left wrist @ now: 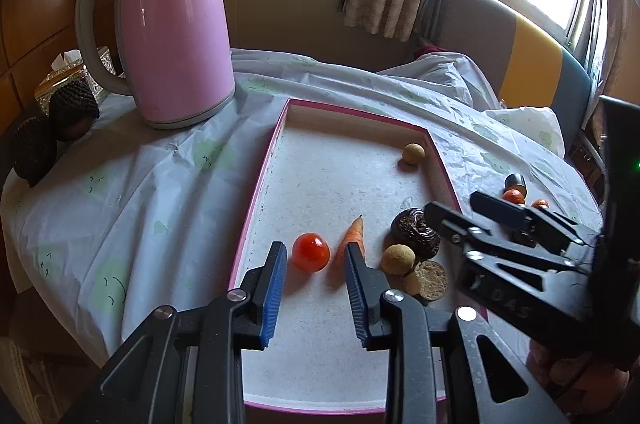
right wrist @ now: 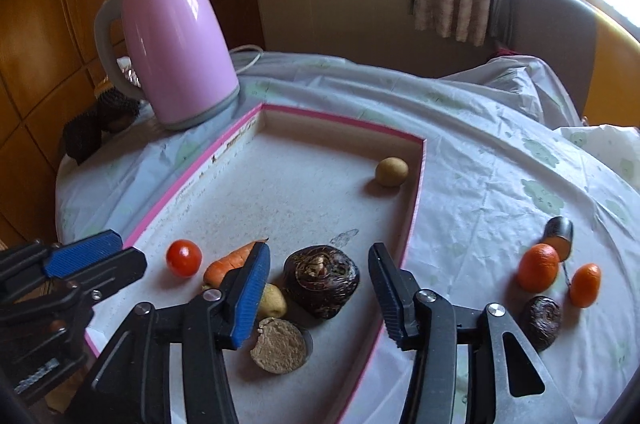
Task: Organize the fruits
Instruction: 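Carry the dark taro into the tray and open the right gripper, then grasp the mandarin orange on the sheet with the right gripper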
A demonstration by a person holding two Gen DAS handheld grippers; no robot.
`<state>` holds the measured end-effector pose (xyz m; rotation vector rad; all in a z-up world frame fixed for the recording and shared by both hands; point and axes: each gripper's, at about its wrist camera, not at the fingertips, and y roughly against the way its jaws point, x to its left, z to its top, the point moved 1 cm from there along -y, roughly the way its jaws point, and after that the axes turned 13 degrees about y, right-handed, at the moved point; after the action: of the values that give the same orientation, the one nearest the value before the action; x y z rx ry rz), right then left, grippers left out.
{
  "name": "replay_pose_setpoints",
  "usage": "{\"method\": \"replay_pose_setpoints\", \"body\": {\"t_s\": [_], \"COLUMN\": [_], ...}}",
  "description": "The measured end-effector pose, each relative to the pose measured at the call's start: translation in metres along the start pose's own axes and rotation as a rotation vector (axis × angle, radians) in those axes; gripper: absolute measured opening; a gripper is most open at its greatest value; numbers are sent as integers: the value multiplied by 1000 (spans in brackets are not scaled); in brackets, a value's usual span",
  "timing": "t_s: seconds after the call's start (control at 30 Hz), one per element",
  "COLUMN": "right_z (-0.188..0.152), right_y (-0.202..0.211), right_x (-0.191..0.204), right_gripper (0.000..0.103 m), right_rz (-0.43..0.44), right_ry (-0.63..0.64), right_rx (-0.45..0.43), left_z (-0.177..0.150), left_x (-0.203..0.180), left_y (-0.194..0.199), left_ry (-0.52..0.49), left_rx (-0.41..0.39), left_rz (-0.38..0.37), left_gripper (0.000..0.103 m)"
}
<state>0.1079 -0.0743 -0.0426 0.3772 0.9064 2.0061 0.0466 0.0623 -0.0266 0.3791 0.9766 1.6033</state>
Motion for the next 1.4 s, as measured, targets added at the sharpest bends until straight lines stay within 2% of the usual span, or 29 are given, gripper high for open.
{"method": "replay_pose_setpoints", "body": {"t_s": [0.23,0.8,1.13,1.4], "right_z": [-22,-103,-127,-140], "right_y": [31,75,92,89], "right_x": [-24,-99,-124,-139], "right_gripper": [60,67,67,67], "right_rz": [-73,-277,-382,-417], "right_ry": [-81,-337,-365,-373], "right_rx": [-27,29,41,70], "left_z": [-5,-24,-33,-35], "left_x": [-10,-38,-54,-67], "left_y": [10,27,27,17], "left_ry": [-24,-120,-169,-196], "left_rx": [-8,-3,18,50], "left_rz": [-22,-60,-97,-124], "left_gripper": [30,30,30,30]}}
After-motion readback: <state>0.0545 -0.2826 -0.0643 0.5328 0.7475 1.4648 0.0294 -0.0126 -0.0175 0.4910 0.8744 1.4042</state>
